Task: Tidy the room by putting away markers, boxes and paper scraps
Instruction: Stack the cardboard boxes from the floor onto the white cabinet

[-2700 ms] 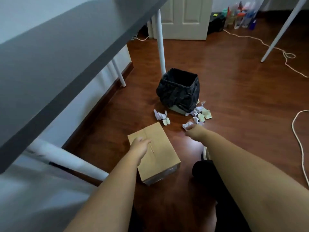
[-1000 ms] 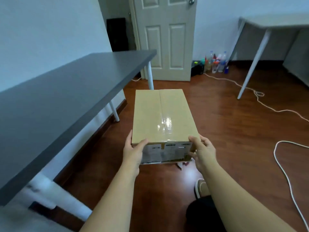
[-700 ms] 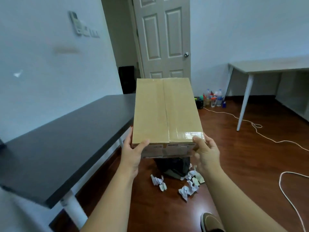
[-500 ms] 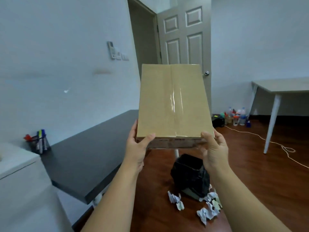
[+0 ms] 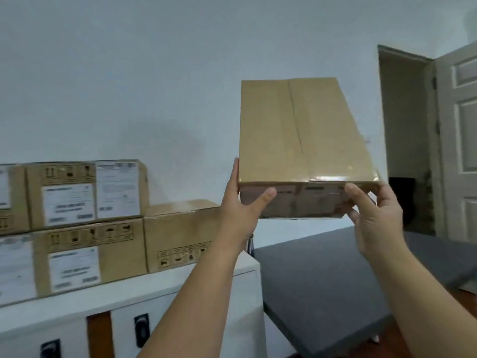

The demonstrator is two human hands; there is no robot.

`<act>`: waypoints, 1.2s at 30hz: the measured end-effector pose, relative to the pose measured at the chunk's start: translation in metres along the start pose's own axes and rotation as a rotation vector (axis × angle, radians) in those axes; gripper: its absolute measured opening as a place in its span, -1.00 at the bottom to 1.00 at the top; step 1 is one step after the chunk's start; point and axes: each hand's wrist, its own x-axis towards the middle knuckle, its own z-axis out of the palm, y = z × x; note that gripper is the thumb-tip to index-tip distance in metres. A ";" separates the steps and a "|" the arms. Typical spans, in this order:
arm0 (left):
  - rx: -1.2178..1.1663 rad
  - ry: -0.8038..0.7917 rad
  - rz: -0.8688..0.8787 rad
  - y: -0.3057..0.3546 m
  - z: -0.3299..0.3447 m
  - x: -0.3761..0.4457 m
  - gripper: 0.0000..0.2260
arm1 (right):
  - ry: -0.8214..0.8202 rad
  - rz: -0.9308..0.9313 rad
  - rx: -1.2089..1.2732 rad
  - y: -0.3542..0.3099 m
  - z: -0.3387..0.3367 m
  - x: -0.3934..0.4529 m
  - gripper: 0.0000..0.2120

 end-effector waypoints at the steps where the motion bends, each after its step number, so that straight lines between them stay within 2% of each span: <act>1: 0.027 0.035 0.028 0.004 -0.019 0.005 -0.18 | -0.059 0.004 -0.030 0.011 0.019 0.005 -0.58; 2: 0.051 0.068 0.054 0.006 -0.038 0.011 -0.20 | -0.116 0.005 -0.059 0.022 0.036 0.010 -0.67; 3: 0.073 0.097 0.075 0.010 -0.055 0.017 -0.22 | -0.158 0.008 -0.083 0.033 0.051 0.015 -0.66; 6: 0.132 0.198 0.069 0.015 -0.108 0.032 -0.27 | -0.228 0.066 -0.122 0.061 0.094 0.024 -0.44; 9: 0.143 0.245 -0.019 0.011 -0.145 0.041 -0.30 | -0.287 0.146 -0.175 0.091 0.123 0.030 -0.35; 13: 0.164 0.306 -0.091 -0.004 -0.175 0.047 -0.36 | -0.345 0.158 -0.242 0.113 0.152 0.034 -0.35; 16: 0.220 0.362 -0.073 -0.015 -0.188 0.053 -0.37 | -0.424 0.105 -0.436 0.129 0.168 0.038 -0.37; 18: 0.328 0.384 -0.042 -0.019 -0.192 0.061 -0.35 | -0.507 0.021 -0.595 0.142 0.176 0.039 -0.36; 21: 0.531 0.489 0.074 -0.029 -0.193 0.066 -0.20 | -0.610 -0.067 -0.778 0.167 0.183 0.037 -0.27; 23: 0.723 0.556 0.172 -0.038 -0.195 0.058 -0.21 | -0.656 -0.079 -0.858 0.185 0.183 0.033 -0.19; 25: 1.029 0.511 0.246 -0.057 -0.201 0.047 -0.27 | -0.686 -0.077 -0.952 0.203 0.178 0.028 -0.15; 29: 1.443 0.283 0.115 -0.090 -0.218 0.030 -0.43 | -0.692 -0.070 -1.129 0.233 0.167 0.026 -0.19; 36: 1.686 0.115 0.004 -0.131 -0.239 0.022 -0.37 | -0.761 -0.002 -1.356 0.256 0.177 0.031 -0.25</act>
